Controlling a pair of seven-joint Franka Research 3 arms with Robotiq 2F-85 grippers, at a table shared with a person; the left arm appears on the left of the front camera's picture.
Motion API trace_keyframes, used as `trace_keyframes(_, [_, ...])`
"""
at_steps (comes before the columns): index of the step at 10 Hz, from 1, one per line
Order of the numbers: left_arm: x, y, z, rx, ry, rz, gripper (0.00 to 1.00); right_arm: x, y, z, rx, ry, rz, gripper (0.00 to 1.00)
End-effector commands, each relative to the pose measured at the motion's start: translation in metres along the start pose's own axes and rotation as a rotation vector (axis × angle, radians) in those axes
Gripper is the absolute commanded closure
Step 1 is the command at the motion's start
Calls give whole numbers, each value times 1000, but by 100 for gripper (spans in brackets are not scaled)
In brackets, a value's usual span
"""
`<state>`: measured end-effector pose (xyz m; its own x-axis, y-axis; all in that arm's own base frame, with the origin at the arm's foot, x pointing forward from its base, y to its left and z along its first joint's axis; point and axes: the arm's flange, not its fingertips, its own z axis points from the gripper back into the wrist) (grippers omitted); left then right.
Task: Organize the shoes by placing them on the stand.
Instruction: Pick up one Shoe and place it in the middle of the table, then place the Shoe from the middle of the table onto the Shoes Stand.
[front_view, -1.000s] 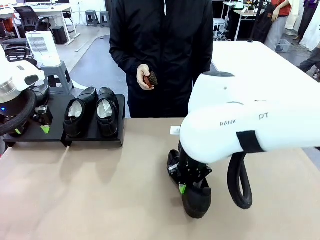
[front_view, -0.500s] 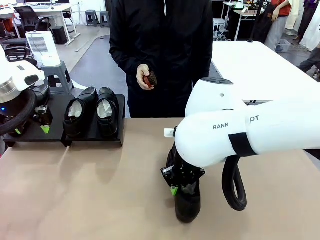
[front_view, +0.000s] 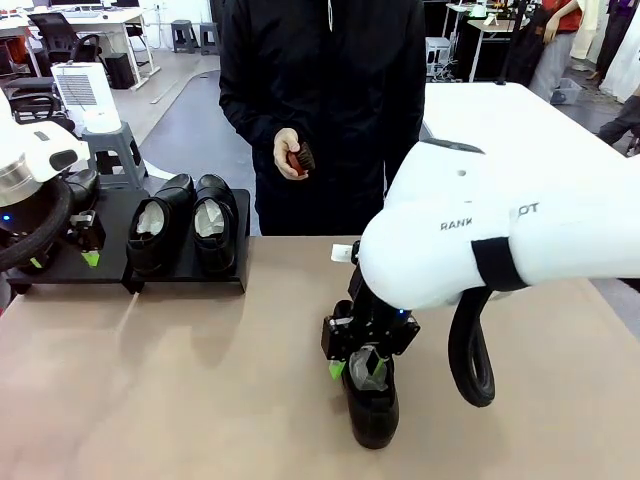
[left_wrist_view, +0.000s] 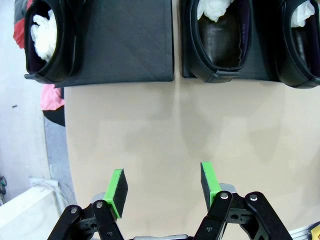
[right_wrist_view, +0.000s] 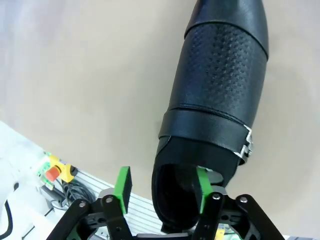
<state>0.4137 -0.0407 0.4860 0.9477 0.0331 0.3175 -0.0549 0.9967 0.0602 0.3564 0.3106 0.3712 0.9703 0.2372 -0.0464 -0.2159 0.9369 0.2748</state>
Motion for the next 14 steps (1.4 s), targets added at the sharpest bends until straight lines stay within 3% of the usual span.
trace_keyframes(1, [-1,1,1,-7,4,3,23,-8,-10,21,54,19,39,0])
trace_keyframes(3, [-1,1,1,-7,4,3,23,-15,-17,37,70,44,111,0])
trace_keyframes(4, [-1,1,1,-7,4,3,23,-4,-5,19,25,7,22,0])
trace_keyframes(12, [-1,1,1,-7,4,3,23,-4,-5,19,25,7,22,0])
trace_keyframes(13, [-1,1,1,-7,4,3,23,-6,-7,19,29,28,44,0])
trace_keyframes(14, [-1,1,1,-7,4,3,23,-33,-13,47,-24,-33,154,0])
